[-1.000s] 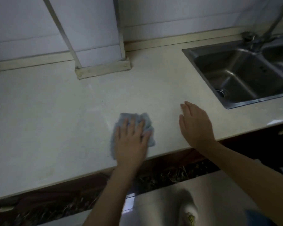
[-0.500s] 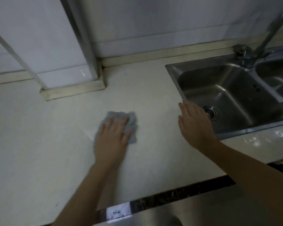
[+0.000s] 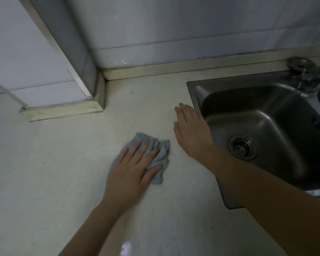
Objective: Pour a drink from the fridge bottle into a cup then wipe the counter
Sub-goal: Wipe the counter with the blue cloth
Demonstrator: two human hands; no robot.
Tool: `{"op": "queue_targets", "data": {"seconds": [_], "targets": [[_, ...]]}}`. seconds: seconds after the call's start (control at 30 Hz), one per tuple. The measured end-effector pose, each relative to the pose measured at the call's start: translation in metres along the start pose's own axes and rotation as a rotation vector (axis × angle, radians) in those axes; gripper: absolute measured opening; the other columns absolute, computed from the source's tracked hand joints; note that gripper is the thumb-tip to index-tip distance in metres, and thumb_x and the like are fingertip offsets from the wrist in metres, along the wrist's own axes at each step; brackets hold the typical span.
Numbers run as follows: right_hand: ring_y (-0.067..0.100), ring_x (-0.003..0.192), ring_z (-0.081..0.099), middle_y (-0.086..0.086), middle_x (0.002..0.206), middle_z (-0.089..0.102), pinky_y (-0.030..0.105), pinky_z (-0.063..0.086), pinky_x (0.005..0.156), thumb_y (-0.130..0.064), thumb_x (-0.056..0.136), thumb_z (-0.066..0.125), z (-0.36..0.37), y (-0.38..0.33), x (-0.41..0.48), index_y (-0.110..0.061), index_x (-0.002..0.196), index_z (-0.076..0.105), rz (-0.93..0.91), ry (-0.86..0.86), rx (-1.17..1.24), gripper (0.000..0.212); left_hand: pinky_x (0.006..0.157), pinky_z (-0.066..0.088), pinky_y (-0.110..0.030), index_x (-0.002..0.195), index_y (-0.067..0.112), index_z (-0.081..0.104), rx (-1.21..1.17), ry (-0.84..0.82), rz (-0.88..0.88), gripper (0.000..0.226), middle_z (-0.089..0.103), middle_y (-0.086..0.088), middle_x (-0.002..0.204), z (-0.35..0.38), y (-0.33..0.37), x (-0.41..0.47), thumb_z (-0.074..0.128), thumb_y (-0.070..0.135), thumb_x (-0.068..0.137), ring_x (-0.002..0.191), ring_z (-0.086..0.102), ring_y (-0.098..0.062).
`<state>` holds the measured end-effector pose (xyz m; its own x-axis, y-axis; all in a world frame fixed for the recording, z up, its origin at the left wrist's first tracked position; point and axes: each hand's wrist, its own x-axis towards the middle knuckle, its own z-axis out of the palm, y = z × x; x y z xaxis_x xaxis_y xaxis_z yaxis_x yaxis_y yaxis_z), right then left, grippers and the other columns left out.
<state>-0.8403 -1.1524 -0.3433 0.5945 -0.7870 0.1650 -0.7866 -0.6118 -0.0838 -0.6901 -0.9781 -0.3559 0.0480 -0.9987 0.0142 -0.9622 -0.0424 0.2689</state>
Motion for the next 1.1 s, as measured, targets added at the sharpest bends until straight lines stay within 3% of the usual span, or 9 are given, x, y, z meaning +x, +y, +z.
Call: {"op": "queue_targets", "data": {"seconds": [0.17,0.3,0.5,0.63,0.83,1.0,1.1], "targets": [[0.031,0.133,0.044,0.017,0.144,0.046,0.045,0.034,0.113,-0.03,0.101,0.027,0.009,-0.006,0.013,-0.003,0.14,0.044,0.049,0.031,0.057,0.05,0.123,0.008,-0.041,0.153,0.03,0.018,0.072,0.073,-0.278,0.072,0.017,0.003,0.162,-0.023,-0.065,0.015,0.006,0.067,0.092,0.151,0.005,-0.015],[0.032,0.128,0.051,0.018,0.138,0.053,0.046,0.041,0.107,-0.03,0.096,0.017,0.008,-0.006,0.013,-0.001,0.135,0.05,0.059,0.044,0.089,0.058,0.123,0.0,-0.038,0.155,0.027,0.015,0.07,0.094,-0.373,0.077,0.009,0.0,0.164,-0.02,-0.051,0.069,-0.001,0.061,0.088,0.151,0.0,-0.017],[0.032,0.124,0.054,0.018,0.133,0.056,0.047,0.043,0.105,-0.024,0.092,0.038,0.016,-0.005,0.02,-0.003,0.133,0.045,0.09,0.072,0.183,0.047,0.123,-0.001,-0.041,0.151,0.033,0.003,0.097,0.01,-0.04,0.06,0.007,0.001,0.163,0.002,-0.004,0.107,0.0,0.058,0.097,0.152,-0.002,-0.018],[0.029,0.126,0.053,0.017,0.137,0.054,0.047,0.044,0.105,-0.033,0.102,0.018,0.019,-0.002,0.018,-0.005,0.134,0.045,0.078,0.071,0.225,0.051,0.123,0.001,-0.033,0.153,0.034,0.014,0.12,-0.048,0.236,0.055,0.012,0.008,0.163,-0.013,-0.048,0.101,0.02,0.056,0.103,0.151,0.002,-0.01],[0.023,0.14,0.035,0.011,0.149,0.041,0.047,0.036,0.11,-0.02,0.096,0.034,0.019,-0.003,0.019,-0.009,0.142,0.042,0.052,0.119,0.215,0.048,0.12,-0.004,-0.03,0.151,0.029,0.011,0.072,0.046,-0.061,0.059,0.018,0.002,0.161,-0.019,-0.077,0.155,0.015,0.055,0.099,0.15,0.009,-0.016],[0.023,0.138,0.039,0.014,0.146,0.044,0.042,0.035,0.111,-0.017,0.092,0.038,0.016,-0.004,0.021,-0.004,0.14,0.04,0.14,0.179,0.261,0.049,0.115,-0.019,-0.026,0.153,0.032,0.001,0.084,0.013,0.041,0.069,0.004,0.003,0.164,-0.011,-0.033,0.224,-0.004,0.06,0.09,0.151,-0.004,-0.014],[0.025,0.133,0.045,0.016,0.142,0.047,0.044,0.036,0.111,-0.02,0.093,0.035,0.018,-0.002,0.022,-0.004,0.14,0.035,0.279,0.237,0.264,0.05,0.117,-0.017,-0.028,0.152,0.034,0.002,0.058,-0.007,0.113,0.065,0.005,0.003,0.164,-0.005,-0.015,0.238,0.0,0.061,0.092,0.151,-0.003,-0.014]]}}
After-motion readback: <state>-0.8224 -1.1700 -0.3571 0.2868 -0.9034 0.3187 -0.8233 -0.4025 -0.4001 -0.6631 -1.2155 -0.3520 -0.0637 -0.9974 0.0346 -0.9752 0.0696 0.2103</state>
